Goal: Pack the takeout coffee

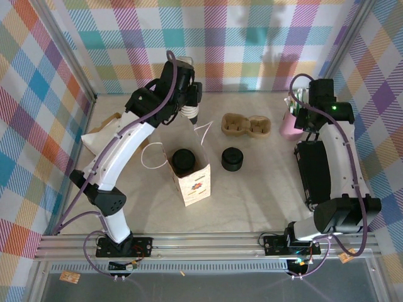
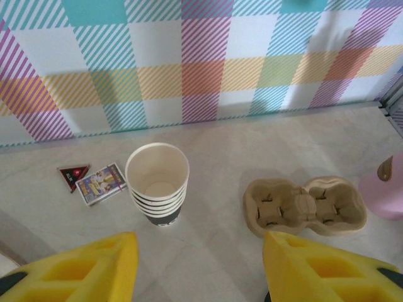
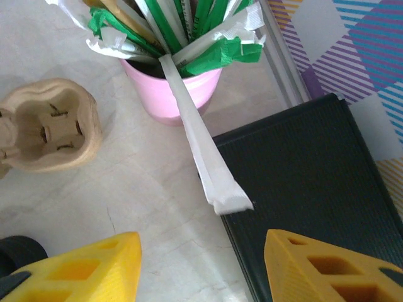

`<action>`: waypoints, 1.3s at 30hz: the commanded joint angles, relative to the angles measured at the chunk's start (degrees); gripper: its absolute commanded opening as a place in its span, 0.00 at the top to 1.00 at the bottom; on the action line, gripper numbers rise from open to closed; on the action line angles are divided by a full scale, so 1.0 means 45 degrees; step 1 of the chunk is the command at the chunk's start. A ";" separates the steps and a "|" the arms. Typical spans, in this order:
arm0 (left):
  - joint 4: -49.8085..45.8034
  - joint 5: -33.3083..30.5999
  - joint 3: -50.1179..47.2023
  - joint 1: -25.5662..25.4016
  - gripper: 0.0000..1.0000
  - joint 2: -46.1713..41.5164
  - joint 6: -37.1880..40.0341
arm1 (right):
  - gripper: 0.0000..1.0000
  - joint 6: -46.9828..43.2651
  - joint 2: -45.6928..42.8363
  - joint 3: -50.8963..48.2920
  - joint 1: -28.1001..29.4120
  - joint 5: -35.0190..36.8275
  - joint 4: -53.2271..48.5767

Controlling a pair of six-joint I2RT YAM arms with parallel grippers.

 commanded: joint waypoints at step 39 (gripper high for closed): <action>0.0776 -0.1095 -0.0361 0.0056 0.45 -0.0508 -0.0348 | 1.00 -0.1698 0.0618 0.1713 -0.0570 0.0139 0.1121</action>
